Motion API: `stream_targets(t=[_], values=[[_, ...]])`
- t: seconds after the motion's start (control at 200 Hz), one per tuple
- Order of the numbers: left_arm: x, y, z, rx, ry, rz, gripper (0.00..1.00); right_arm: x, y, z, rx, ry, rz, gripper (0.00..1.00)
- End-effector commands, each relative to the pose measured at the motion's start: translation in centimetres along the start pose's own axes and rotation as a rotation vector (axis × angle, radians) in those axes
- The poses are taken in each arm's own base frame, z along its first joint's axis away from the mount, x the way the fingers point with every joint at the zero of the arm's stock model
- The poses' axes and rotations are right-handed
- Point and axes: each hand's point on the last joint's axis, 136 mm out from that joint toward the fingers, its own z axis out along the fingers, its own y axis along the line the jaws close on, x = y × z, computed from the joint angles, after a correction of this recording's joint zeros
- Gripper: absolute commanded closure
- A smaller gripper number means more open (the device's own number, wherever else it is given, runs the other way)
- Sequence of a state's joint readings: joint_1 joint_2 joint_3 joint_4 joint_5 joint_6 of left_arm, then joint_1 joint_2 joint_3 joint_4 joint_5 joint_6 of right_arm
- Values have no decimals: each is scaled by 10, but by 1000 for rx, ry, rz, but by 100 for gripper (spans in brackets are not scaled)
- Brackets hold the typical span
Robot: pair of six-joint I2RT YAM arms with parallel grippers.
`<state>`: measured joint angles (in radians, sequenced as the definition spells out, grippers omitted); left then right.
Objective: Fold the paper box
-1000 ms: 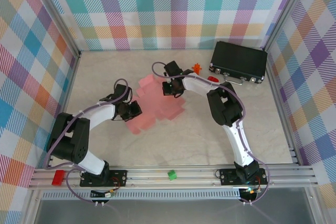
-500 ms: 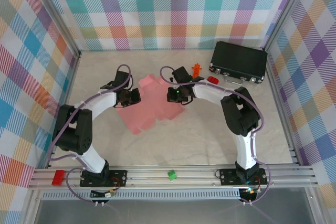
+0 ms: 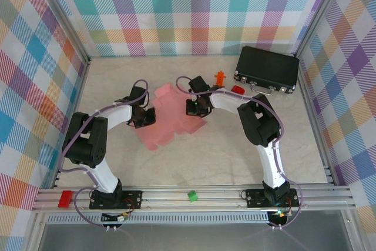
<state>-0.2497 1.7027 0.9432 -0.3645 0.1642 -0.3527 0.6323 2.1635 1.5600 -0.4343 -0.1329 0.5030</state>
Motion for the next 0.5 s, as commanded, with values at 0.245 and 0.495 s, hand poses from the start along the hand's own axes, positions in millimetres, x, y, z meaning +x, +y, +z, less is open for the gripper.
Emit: stream_targets(t=[0.245,0.495], values=[[56,-40,-4,73,40,-74,98,-17,-15,14,85,23,-84,91],[70,-95,8,189,74,-36,95,-33,-11,12,88,12,-162,83]])
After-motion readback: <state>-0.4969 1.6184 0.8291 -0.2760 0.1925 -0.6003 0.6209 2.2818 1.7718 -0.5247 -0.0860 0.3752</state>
